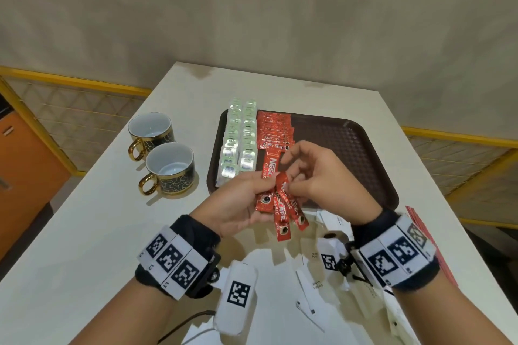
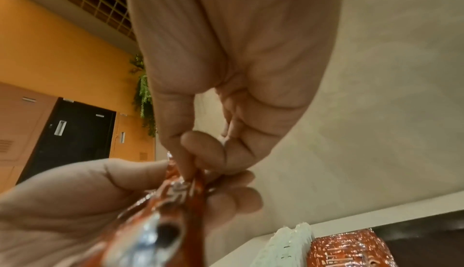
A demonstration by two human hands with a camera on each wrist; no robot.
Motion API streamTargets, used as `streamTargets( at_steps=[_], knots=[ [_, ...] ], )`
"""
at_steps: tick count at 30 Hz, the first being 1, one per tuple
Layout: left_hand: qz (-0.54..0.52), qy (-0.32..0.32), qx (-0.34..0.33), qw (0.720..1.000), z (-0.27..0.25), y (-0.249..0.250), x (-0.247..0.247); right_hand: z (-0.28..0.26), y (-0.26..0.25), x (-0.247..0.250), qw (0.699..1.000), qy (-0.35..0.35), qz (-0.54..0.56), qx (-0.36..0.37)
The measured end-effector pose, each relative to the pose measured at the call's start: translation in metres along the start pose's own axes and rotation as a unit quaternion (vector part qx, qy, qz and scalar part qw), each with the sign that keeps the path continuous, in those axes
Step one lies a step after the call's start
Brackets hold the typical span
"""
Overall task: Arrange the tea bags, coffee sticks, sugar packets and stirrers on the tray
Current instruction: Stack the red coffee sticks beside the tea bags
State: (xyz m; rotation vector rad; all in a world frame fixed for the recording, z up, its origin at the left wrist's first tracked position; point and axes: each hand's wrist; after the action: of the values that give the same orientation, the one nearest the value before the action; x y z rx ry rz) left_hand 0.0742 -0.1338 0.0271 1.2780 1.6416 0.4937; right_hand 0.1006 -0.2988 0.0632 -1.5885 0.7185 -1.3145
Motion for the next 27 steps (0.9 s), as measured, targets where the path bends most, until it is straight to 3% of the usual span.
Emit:
streamTargets(
  at_steps=[7, 12, 16, 19, 21, 27],
  knots=[
    [-0.02, -0.002, -0.047, 0.999, -0.001, -0.008, 0.003, 0.002, 0.012, -0.012, 0.992, 0.108, 0.068, -0.013],
    [0.009, 0.052, -0.096, 0.994, 0.003, -0.014, -0.002, -0.001, 0.013, -0.017, 0.989, 0.116, 0.096, -0.001],
    [-0.026, 0.073, -0.122, 0.989, 0.005, -0.011, -0.001, -0.012, 0.018, -0.017, 0.982, 0.15, 0.112, -0.006],
    [-0.048, 0.067, -0.14, 0.987, 0.007, -0.009, 0.0, -0.023, 0.023, -0.027, 0.99, 0.089, 0.079, -0.076],
    [-0.04, 0.067, -0.145, 0.986, 0.009, -0.009, -0.003, -0.025, 0.026, -0.036, 0.984, 0.046, 0.127, -0.112],
    [-0.036, 0.145, -0.157, 0.976, 0.019, -0.005, 0.011, -0.018, 0.02, -0.014, 0.977, 0.093, 0.173, -0.087]
  ],
)
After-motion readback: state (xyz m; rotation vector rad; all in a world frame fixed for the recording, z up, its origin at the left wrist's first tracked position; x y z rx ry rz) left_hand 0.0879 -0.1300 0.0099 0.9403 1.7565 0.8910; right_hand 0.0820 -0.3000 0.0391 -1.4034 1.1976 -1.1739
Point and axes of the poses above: each hand's wrist, its own z-axis towards the middle knuckle, its own x-axis out of the back of the hand, y = z × x, and after that the axes turned 8 degrees about y, right-handed
